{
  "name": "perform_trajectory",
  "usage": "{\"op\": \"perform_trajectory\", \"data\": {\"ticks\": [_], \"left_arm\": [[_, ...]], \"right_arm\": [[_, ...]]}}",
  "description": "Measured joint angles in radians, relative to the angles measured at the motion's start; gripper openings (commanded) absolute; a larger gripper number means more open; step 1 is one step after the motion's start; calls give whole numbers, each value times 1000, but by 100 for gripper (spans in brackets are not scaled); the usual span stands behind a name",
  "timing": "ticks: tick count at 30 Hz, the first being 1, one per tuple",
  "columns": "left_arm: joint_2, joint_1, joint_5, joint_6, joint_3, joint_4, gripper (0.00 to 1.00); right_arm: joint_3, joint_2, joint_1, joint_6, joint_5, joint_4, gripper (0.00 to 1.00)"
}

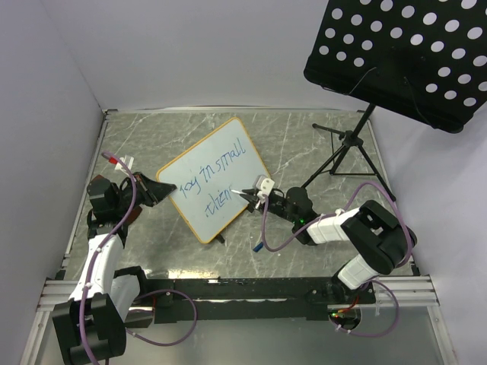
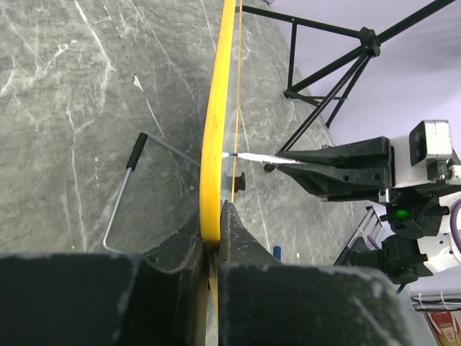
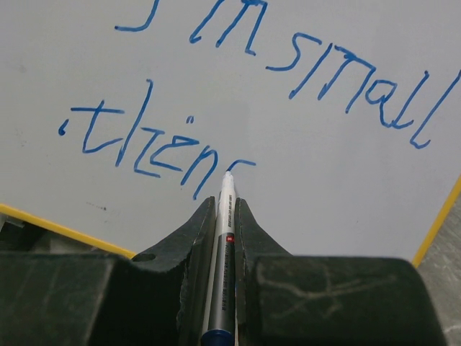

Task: Write a sentence on the whiteboard

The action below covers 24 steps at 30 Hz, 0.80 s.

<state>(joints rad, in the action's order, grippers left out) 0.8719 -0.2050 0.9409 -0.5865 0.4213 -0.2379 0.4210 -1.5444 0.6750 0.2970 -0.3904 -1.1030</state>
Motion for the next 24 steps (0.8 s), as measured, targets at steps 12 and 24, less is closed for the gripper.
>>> {"op": "perform_trajectory", "data": {"ticks": [12, 24], "left_arm": [[0, 0, 0, 0, 0, 0, 1], [0, 0, 0, 0, 0, 0, 1]], "right_arm": [[-31, 9, 0, 14, -5, -3, 0], [-28, 9, -1, 11, 46, -4, 0]]}}
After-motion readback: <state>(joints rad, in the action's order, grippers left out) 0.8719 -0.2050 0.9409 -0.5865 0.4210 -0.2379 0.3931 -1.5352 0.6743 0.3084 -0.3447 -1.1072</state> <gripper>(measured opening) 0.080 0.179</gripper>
